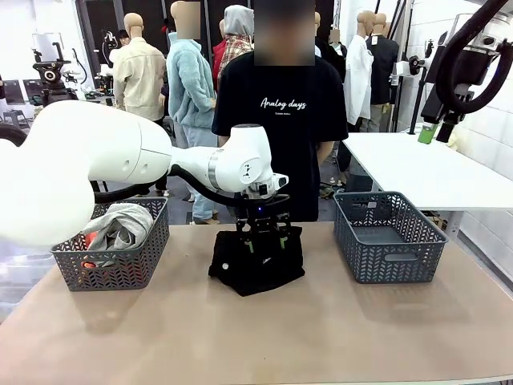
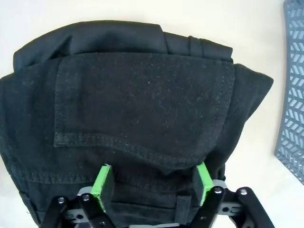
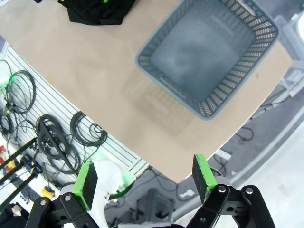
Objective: Sort the tops and bottoms.
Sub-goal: Lift clothes from the center of the table with your left hand.
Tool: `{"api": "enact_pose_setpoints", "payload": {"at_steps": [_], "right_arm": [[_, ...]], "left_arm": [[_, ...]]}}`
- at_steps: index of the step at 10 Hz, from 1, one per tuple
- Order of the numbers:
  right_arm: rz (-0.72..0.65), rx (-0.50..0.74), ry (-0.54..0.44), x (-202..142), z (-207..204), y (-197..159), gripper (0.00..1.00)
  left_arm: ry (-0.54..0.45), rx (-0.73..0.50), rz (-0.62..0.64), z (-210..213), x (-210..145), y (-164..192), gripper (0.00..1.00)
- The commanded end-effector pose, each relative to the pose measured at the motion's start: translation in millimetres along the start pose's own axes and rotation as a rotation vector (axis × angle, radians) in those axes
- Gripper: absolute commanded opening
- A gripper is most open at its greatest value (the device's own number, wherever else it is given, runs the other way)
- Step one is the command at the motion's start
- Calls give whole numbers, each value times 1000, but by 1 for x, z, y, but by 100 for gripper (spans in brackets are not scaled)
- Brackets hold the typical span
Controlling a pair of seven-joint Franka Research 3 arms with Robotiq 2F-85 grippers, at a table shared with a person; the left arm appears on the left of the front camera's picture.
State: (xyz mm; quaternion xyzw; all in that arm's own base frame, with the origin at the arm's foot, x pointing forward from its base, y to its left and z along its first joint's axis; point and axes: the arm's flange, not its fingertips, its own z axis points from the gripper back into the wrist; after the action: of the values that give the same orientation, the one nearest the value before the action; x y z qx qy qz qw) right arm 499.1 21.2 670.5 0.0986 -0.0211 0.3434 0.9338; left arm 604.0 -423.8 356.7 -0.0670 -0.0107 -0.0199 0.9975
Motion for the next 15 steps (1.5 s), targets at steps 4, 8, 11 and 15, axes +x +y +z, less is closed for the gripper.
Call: {"api": "enact_pose_setpoints", "payload": {"at_steps": [4,8,11,15], "right_arm": [[-3,1,9,-2,0,2,100],[-3,1,9,-2,0,2,100],[-3,1,9,-2,0,2,100],[-3,1,9,-2,0,2,100]], "left_arm": [[36,1,8,-10,-8,19,0],[32,5,24,-11,-8,22,0],[-7,36,71,-4,-9,25,0],[9,-10,27,3,0,7,0]]}}
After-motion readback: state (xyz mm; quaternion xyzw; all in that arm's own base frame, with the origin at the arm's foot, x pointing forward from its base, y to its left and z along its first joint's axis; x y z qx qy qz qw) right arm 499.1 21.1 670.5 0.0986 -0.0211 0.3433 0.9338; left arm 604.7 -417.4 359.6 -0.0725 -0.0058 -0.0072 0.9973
